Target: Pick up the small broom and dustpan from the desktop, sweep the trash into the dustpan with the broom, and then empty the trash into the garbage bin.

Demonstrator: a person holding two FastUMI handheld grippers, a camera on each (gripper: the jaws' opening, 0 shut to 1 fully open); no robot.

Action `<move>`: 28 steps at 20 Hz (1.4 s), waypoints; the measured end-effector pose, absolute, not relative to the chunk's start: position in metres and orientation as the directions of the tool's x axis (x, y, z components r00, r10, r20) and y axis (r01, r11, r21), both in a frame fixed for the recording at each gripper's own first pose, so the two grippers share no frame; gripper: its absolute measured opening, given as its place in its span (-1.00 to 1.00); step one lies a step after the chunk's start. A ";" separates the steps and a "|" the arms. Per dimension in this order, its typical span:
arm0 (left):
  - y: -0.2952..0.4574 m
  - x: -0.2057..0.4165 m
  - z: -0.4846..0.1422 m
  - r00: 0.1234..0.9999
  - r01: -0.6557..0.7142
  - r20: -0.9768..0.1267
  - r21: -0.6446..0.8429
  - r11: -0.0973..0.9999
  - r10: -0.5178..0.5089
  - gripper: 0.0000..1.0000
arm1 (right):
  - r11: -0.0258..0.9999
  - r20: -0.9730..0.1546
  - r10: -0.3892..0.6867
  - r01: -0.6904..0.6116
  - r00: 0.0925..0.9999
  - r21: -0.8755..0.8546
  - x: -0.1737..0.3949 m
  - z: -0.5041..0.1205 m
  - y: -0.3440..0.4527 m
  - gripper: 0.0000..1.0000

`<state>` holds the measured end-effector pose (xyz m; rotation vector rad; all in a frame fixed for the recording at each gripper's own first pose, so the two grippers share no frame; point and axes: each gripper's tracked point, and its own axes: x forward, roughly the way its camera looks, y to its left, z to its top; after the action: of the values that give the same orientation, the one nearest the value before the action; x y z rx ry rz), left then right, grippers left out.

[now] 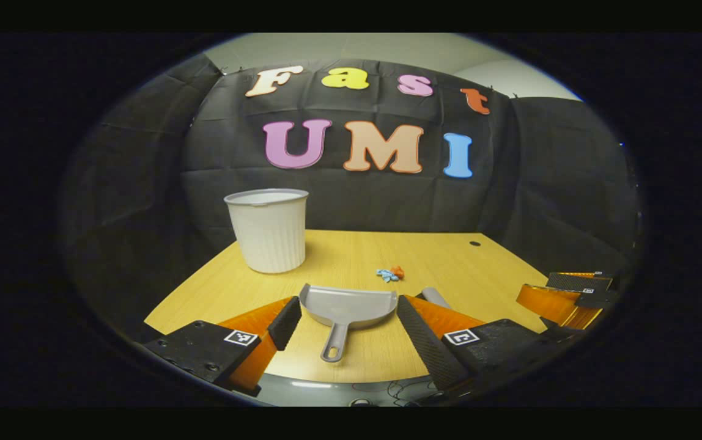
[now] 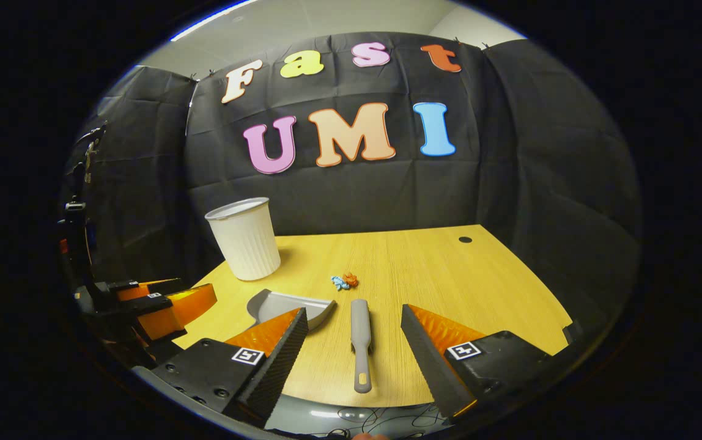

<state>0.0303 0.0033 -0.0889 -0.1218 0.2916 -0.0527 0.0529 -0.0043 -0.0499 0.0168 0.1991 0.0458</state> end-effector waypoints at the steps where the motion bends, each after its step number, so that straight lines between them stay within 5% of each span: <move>1: 0.006 0.034 -0.099 0.946 0.033 -0.316 -0.134 0.990 -0.074 0.89 | 0.999 -0.229 0.042 -0.039 0.973 0.018 0.060 -0.059 -0.008 0.84; 12: 0.004 0.080 -0.202 0.723 0.133 -0.674 -0.080 0.988 -0.152 0.92 | 0.999 -0.542 -0.003 -0.021 0.841 -0.039 0.135 -0.146 -0.031 0.85; 28: 0.001 0.097 -0.283 0.531 0.178 -0.834 -0.061 0.982 -0.149 0.82 | 0.997 -0.760 -0.044 -0.016 0.648 -0.071 0.162 -0.233 -0.028 0.86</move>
<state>0.0969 0.0007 -0.2826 0.0327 0.9917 -0.1950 0.1622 -0.0281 -0.2329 -0.0740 0.8658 -0.0155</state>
